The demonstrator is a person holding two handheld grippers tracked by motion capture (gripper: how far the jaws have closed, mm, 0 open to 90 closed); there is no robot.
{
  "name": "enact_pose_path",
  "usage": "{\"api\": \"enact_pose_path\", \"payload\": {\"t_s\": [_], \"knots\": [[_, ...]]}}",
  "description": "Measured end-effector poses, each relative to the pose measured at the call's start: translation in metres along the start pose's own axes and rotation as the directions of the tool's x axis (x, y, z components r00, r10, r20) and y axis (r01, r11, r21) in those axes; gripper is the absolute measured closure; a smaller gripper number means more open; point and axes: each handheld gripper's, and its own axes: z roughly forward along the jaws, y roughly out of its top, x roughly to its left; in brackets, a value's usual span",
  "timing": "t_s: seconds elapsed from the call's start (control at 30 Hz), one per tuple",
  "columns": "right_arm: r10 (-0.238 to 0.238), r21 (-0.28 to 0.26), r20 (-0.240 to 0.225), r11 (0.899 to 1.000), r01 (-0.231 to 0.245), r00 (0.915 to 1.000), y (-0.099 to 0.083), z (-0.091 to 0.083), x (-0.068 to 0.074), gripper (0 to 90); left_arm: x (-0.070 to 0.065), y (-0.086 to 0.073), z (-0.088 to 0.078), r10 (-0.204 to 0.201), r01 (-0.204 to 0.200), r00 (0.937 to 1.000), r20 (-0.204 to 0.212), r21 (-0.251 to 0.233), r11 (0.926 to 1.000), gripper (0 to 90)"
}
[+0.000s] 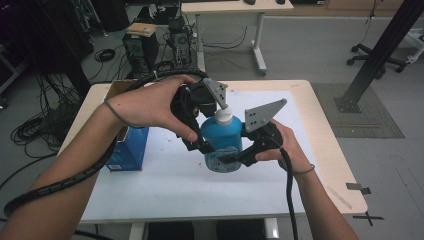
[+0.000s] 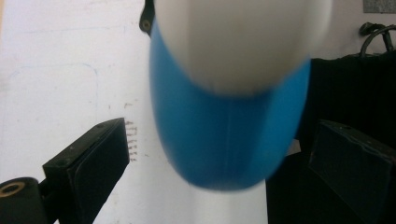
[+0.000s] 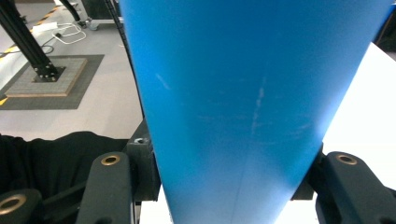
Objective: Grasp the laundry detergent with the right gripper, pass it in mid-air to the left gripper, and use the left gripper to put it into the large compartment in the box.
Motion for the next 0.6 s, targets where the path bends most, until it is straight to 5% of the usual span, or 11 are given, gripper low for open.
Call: {"api": "enact_pose_path", "payload": {"t_s": [0.6], "knots": [[-0.012,0.009,-0.021,1.0,0.012,0.9997,0.007,0.009,0.0,43.6,0.0,0.013,0.004,0.015,-0.015,0.9998,-0.012,0.016,0.9998,4.6]]}}
